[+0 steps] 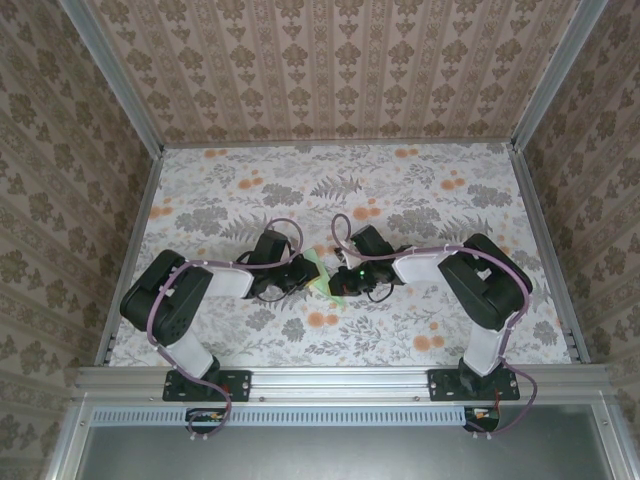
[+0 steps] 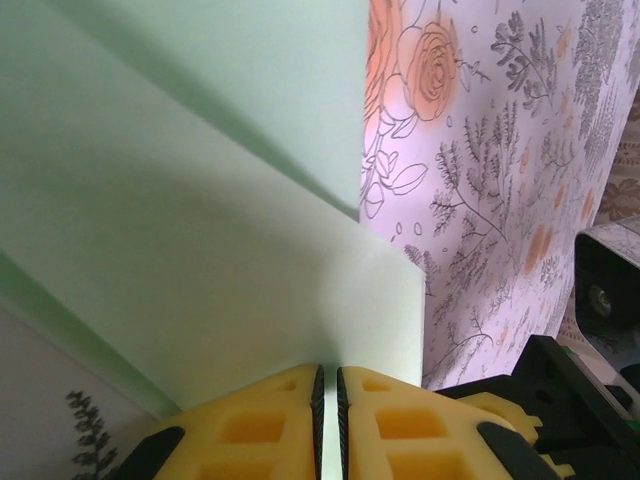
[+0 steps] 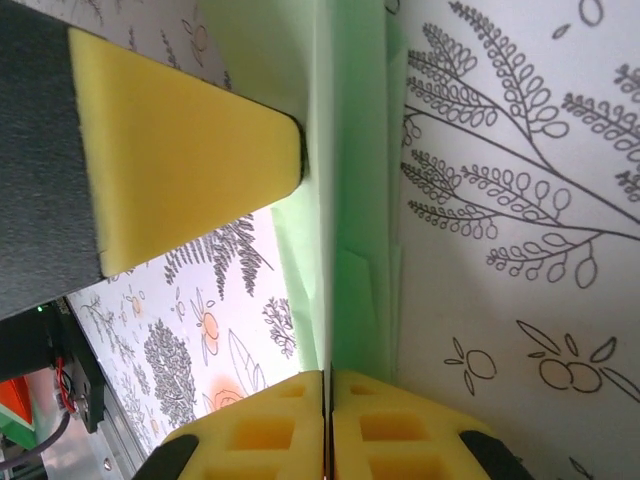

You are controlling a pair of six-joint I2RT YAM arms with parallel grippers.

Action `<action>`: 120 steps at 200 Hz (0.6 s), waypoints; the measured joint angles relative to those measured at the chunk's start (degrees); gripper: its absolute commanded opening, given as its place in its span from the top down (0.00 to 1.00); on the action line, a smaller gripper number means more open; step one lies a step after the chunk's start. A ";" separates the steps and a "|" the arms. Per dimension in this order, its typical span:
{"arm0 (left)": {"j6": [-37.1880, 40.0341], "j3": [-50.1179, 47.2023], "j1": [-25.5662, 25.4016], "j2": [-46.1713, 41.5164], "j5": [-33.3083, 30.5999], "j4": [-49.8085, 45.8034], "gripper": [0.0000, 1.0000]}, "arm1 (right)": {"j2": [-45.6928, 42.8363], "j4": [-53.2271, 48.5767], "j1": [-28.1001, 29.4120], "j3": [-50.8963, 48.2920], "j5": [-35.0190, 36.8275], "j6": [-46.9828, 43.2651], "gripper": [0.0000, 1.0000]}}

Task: Fold a paper plane with a square sheet of paper (pick it up from the middle)
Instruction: Fold the wing for the fifth time at the center of the table.

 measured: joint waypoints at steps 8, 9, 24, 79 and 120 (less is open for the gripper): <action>0.00 -0.15 0.00 0.00 -0.11 0.00 0.85 | 0.42 0.04 0.00 0.00 -0.04 -0.02 0.92; 0.00 -0.20 0.00 0.00 -0.13 0.00 0.85 | 0.46 0.04 0.00 -0.02 -0.07 -0.02 0.92; -0.02 -0.55 0.00 -0.04 -0.22 0.02 0.85 | 0.90 0.22 -0.04 0.00 -0.59 -0.02 0.92; -0.68 -1.11 0.11 -0.04 -0.28 0.85 0.85 | 1.20 0.35 -0.15 0.04 -1.84 -0.28 0.83; -0.92 -1.49 0.11 -0.85 -0.33 0.90 0.84 | 0.87 -0.15 -0.15 0.37 -2.80 -0.31 0.79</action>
